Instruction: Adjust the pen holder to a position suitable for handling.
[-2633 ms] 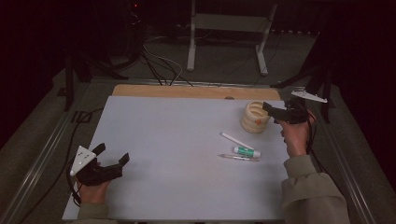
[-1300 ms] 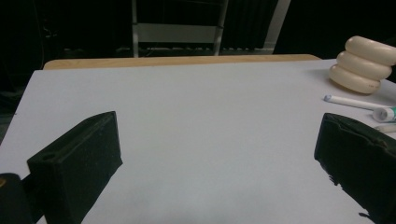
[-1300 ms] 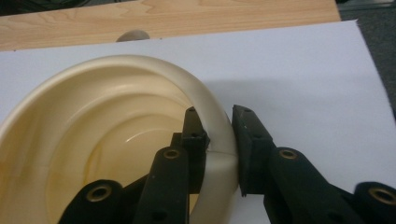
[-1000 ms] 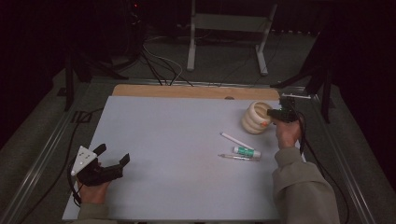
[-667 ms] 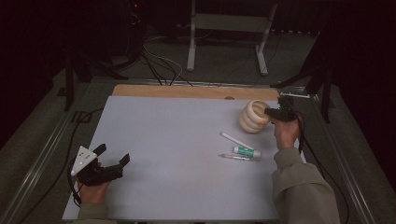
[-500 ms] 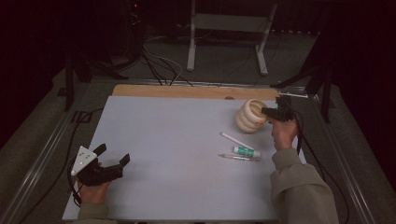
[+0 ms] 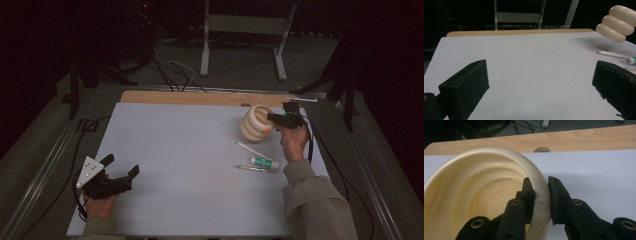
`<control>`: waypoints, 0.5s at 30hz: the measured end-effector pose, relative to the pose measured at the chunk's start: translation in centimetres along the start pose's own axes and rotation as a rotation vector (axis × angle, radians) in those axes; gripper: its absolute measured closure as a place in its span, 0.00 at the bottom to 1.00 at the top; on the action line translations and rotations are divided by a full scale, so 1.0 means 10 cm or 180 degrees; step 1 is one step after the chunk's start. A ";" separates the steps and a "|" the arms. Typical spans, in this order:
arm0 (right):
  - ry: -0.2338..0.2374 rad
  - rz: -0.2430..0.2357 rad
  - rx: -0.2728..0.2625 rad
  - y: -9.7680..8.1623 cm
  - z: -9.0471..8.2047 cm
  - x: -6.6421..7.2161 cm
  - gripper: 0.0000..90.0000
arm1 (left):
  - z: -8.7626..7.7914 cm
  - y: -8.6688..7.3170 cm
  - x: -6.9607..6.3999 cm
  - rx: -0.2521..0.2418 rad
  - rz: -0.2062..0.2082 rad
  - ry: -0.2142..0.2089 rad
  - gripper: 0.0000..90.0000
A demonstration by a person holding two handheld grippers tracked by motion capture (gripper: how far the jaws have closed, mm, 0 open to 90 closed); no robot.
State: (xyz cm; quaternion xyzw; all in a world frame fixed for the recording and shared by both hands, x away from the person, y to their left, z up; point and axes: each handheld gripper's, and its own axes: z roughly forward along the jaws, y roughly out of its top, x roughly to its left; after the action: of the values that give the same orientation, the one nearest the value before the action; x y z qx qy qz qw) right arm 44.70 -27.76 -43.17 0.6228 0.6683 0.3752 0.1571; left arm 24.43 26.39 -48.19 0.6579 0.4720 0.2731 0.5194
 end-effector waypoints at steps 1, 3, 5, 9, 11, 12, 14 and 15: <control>0.0016 -0.0019 0.0001 0.00 0.00 0.03 0.85 | 0.00 0.00 0.00 -0.0001 0.0001 -0.0001 0.01; 0.0063 -0.0033 0.0001 0.00 0.01 0.08 0.85 | 0.00 0.00 0.00 -0.0004 -0.0001 -0.0003 0.01; 0.0120 -0.0064 -0.0003 -0.01 0.02 0.14 0.85 | 0.00 0.00 0.00 -0.0001 0.0000 -0.0003 0.01; 0.0209 -0.0121 0.0000 -0.02 0.03 0.28 0.85 | 0.00 0.00 0.00 0.0001 0.0005 -0.0008 0.01; 0.0244 -0.0171 0.0005 -0.02 0.04 0.35 0.85 | 0.00 0.00 0.00 0.0005 0.0007 -0.0008 0.01; 0.0258 -0.0191 0.0007 -0.03 0.04 0.39 0.85 | 0.00 0.00 0.00 0.0002 0.0005 -0.0009 0.01; 0.0286 -0.0248 0.0007 -0.03 0.06 0.46 0.85 | 0.00 0.00 0.00 0.0002 0.0006 -0.0009 0.01; 0.0303 -0.0272 0.0013 -0.04 0.07 0.50 0.85 | 0.00 0.00 0.00 0.0002 0.0007 -0.0010 0.01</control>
State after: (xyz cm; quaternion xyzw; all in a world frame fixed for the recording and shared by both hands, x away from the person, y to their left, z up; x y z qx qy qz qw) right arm 43.99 -22.80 -42.60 0.5755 0.7018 0.3960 0.1398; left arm 24.43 26.37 -48.21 0.6590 0.4706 0.2725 0.5196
